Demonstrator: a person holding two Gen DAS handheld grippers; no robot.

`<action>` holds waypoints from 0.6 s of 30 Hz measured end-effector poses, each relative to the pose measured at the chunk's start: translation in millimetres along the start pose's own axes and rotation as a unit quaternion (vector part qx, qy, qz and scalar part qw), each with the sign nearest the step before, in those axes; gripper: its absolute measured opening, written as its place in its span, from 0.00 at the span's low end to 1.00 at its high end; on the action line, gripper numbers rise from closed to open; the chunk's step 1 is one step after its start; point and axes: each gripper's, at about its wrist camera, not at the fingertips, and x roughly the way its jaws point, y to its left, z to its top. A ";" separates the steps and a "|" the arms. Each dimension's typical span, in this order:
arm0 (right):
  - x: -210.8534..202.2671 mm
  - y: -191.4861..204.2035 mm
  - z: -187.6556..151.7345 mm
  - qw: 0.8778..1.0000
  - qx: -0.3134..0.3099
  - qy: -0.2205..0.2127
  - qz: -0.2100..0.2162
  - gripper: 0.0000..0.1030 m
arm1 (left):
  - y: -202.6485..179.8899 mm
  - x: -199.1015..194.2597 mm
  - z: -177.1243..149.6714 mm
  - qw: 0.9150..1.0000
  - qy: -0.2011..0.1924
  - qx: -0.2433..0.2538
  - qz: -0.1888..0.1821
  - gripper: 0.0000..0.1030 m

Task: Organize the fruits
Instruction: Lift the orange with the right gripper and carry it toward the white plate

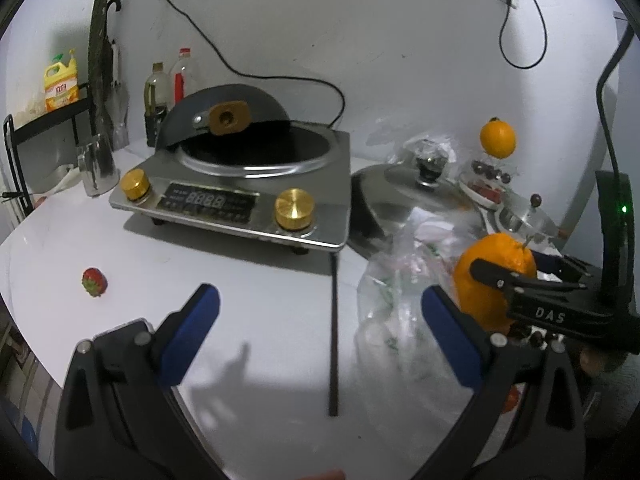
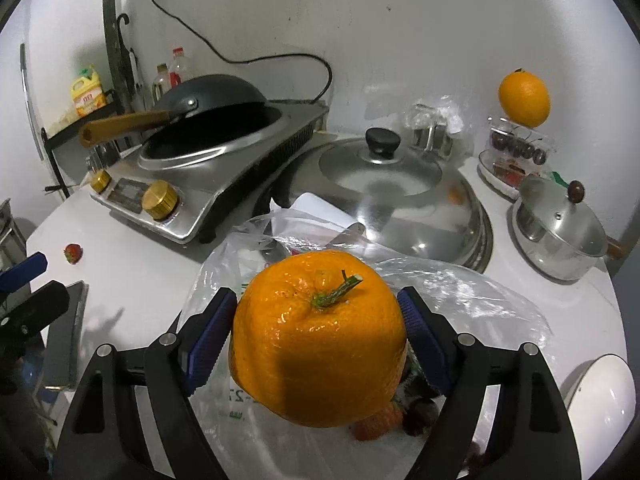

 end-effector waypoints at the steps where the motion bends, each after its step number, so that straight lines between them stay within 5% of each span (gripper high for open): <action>1: -4.7 -1.9 -0.8 1.000 0.001 -0.002 0.000 0.82 | -2.7 -2.5 0.0 1.000 -0.001 0.001 -0.001 0.99; 18: -67.2 -40.9 -23.8 0.999 0.015 -0.027 -0.013 0.82 | -61.2 -26.7 -13.9 1.000 -0.005 0.018 -0.023 0.99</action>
